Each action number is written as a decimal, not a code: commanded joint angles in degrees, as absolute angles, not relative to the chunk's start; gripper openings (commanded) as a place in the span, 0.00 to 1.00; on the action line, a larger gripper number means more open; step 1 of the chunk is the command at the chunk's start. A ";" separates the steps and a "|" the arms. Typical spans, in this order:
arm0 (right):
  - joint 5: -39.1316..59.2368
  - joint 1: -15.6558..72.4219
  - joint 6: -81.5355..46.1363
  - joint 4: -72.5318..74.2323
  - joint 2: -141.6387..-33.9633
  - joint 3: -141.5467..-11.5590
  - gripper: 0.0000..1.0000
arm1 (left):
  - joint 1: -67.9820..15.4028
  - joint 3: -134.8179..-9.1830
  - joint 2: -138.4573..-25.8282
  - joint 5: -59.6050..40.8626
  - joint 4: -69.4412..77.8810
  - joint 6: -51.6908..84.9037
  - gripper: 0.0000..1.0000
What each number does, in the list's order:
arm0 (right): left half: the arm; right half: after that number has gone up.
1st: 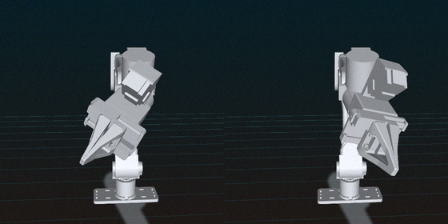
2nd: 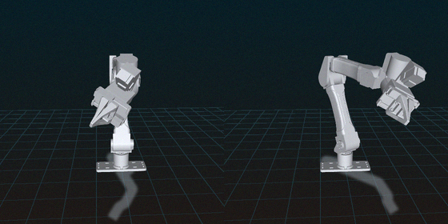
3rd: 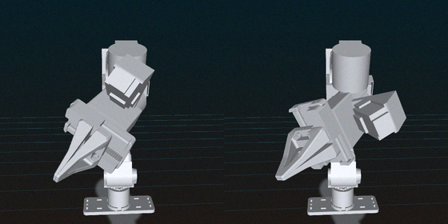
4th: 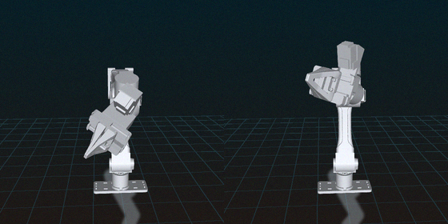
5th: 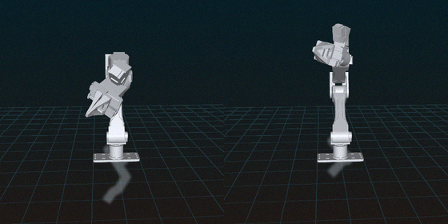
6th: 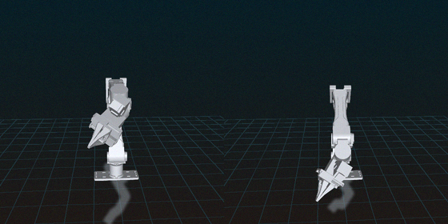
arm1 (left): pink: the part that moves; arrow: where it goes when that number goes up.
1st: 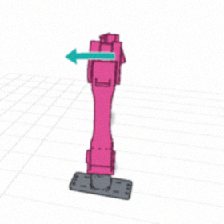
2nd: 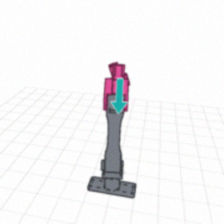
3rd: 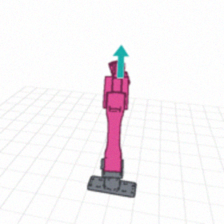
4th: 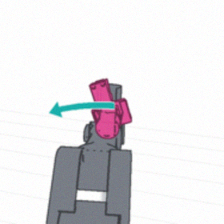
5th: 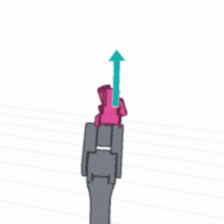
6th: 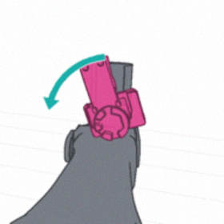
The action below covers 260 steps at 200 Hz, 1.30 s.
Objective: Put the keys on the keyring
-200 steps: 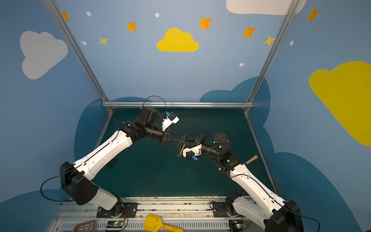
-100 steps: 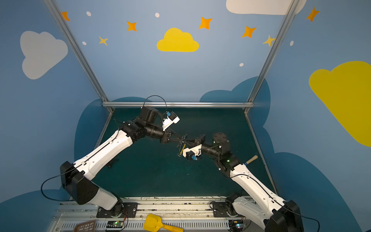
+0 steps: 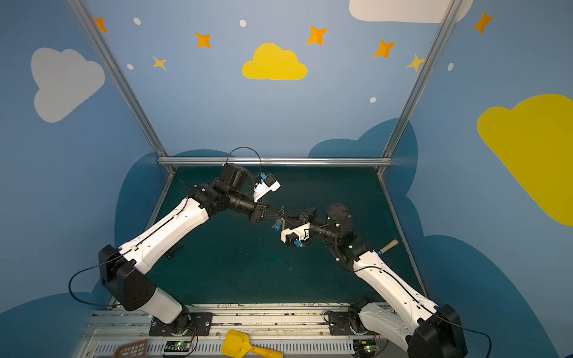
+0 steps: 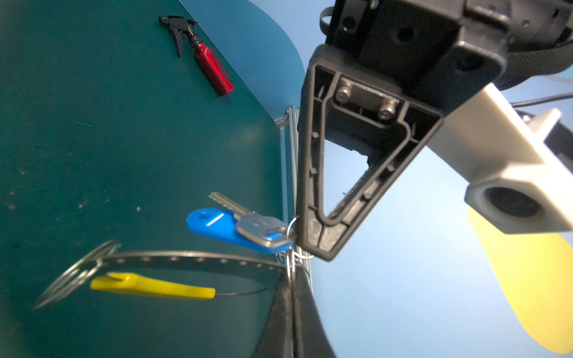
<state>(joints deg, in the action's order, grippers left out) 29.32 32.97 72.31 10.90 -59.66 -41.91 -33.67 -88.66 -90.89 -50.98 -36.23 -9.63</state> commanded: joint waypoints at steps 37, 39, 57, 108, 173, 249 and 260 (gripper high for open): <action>23.52 33.57 70.44 12.55 -61.98 -43.81 0.00 | -36.24 -92.08 -91.35 -42.29 -37.79 -11.75 0.04; 23.24 33.57 70.30 12.61 -62.03 -43.89 0.00 | -36.33 -92.23 -91.33 -42.10 -37.86 -11.88 0.04; 21.36 33.74 70.05 12.54 -62.72 -44.38 0.00 | -37.37 -93.24 -91.66 -38.90 -38.33 -12.28 0.03; 16.70 34.25 69.92 14.60 -64.01 -44.70 0.00 | -39.65 -97.72 -93.97 -31.58 -40.28 -10.60 0.04; 8.60 36.06 71.42 16.62 -66.83 -45.93 0.00 | -41.97 -106.32 -99.42 -22.77 -44.29 -4.70 0.04; 3.92 37.44 68.90 22.71 -70.11 -46.43 0.00 | -42.51 -111.92 -101.78 -21.60 -44.60 1.55 0.34; 3.31 37.44 67.23 25.21 -70.44 -45.81 0.00 | -42.45 -112.38 -101.60 -21.62 -44.31 2.33 0.38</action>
<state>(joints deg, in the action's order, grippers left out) 5.43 37.04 71.11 18.70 -70.11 -44.25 -42.48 -110.52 -101.69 -20.62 -45.15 -0.40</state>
